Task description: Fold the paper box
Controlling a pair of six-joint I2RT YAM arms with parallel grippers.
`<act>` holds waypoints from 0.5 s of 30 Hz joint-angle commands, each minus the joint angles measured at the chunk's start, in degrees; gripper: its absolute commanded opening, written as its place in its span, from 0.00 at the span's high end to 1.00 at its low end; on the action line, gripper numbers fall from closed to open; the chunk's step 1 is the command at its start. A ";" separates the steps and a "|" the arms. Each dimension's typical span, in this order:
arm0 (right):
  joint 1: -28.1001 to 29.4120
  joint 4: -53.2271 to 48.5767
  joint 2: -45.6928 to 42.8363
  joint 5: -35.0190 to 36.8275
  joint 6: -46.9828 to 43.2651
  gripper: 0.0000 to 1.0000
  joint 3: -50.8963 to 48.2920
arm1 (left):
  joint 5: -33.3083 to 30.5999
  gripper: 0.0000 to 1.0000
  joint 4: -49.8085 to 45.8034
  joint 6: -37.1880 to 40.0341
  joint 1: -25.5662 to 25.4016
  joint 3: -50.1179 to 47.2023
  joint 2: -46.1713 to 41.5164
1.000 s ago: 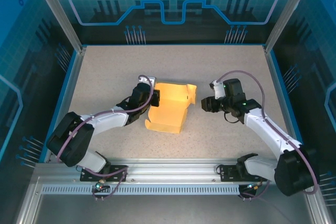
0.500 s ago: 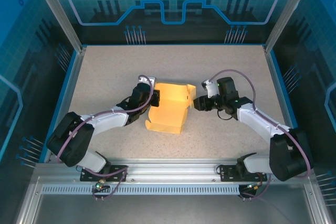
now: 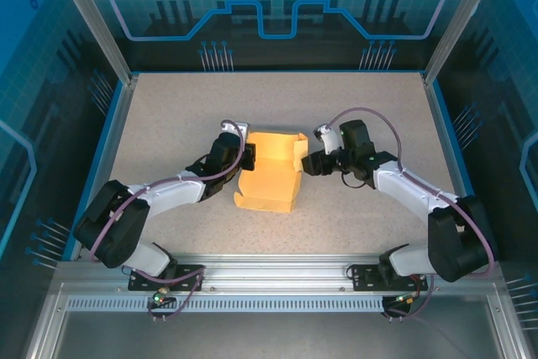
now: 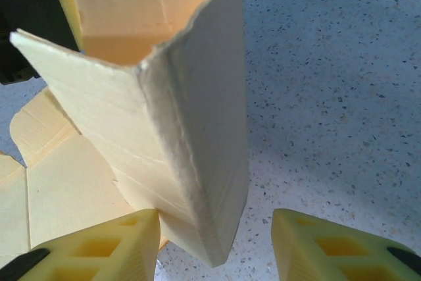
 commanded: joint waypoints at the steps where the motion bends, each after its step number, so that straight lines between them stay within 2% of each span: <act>1: 1.30 1.86 0.72 0.04 -1.05 0.52 2.68 | 1.92 1.00 0.26 -1.36 0.13 -1.09 -1.67; 8: 4.57 -0.22 1.92 8.23 -1.35 0.60 6.05 | 2.07 1.00 0.13 -1.45 0.14 -1.51 -2.15; 15: 7.66 0.00 2.64 13.54 -0.83 0.61 6.93 | 2.42 1.00 0.37 -1.51 0.07 -1.27 -2.02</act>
